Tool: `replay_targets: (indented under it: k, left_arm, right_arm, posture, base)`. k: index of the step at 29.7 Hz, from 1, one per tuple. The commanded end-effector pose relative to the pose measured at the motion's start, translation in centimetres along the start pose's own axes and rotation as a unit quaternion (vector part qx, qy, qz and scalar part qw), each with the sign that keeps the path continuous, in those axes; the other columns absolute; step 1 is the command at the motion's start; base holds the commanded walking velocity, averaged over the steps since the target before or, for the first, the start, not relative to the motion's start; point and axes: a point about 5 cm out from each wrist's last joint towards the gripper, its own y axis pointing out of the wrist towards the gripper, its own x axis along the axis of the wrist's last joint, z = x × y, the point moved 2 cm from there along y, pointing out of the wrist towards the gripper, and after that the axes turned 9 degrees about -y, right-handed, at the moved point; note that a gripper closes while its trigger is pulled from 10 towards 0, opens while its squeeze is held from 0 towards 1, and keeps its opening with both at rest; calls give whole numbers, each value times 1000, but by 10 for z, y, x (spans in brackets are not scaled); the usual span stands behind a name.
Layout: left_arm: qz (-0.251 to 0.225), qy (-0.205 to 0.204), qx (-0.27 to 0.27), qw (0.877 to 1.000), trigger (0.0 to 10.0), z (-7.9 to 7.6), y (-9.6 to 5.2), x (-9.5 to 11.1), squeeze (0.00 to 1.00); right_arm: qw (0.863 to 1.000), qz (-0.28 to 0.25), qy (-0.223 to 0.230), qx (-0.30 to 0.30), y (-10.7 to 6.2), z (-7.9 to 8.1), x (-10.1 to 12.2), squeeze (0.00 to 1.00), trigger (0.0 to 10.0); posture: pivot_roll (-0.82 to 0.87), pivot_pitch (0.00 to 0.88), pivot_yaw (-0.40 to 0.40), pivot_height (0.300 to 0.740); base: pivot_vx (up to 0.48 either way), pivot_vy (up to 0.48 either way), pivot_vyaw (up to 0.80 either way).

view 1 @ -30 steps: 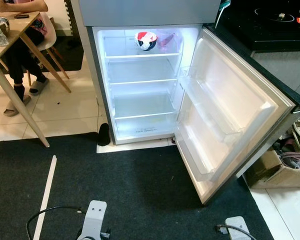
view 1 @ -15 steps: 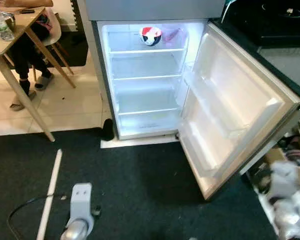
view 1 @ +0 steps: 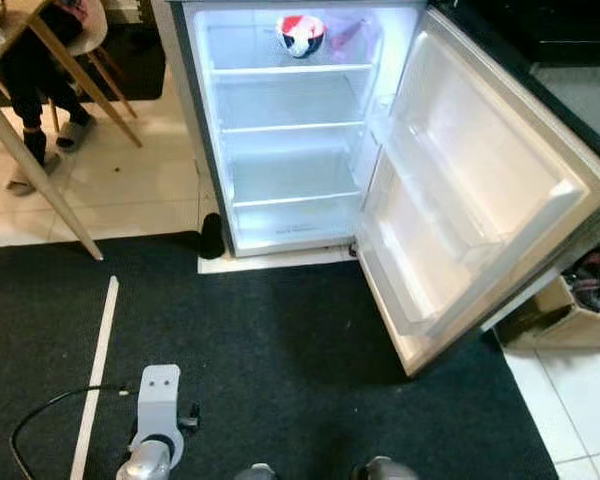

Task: Restocking fridge

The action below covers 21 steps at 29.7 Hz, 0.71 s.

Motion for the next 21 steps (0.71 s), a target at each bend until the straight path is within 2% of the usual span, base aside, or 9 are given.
replay_targets:
  k: [1,4,5,8,12,14,17,20,21]
  left_arm:
    - [6,4,3,1000,10000,5,-3,-6,0]
    - [1,5,3,1000,10000,7,-4,-4,0]
    - [-4,5,4,1000,10000,9,-4,-2,0]
    - [-8,4,6,1000,10000,10,-4,0,0]
    - [-9,4,7,1000,10000,10,-5,0,0]
    - [-5,4,6,1000,10000,9,-5,-2,0]
    - [-4,5,6,1000,10000,9,-6,-3,0]
    - [2,9,1,1000,10000,6,-5,-4,0]
    - [3,10,-1,1000,10000,5,-4,-3,0]
  right_arm:
    - [1000,16,-3,-2,0,-1,-4,0,10000]
    - [1000,-2,-2,-4,7,-2,15,0,10000]
    - [1000,-18,-1,-2,13,0,32,0,10000]
    - [999,-34,-4,9,17,3,47,0,10000]
    - [999,-45,-4,30,18,7,55,0,10000]
    - [994,-60,-5,90,15,19,55,0,10000]
    - [991,-67,-9,117,14,25,55,0,10000]
    - [981,-68,-28,177,4,52,44,0,10000]
    - [973,-75,-29,216,-5,77,41,0,10000]
  posture:
    - [-9,165,-46,723]
    - [0,166,-43,723]
    - [13,165,-45,723]
    - [19,164,-46,723]
    - [17,162,-48,723]
    - [8,162,-46,723]
    - [8,162,-46,723]
    - [-8,158,-42,723]
    - [-9,158,-41,723]
  base:
    - [0,0,0]
    - [0,0,0]
    - [0,0,0]
    - [0,0,0]
    - [0,0,0]
    - [0,0,0]
    - [0,0,0]
    - [0,0,0]
    - [0,0,0]
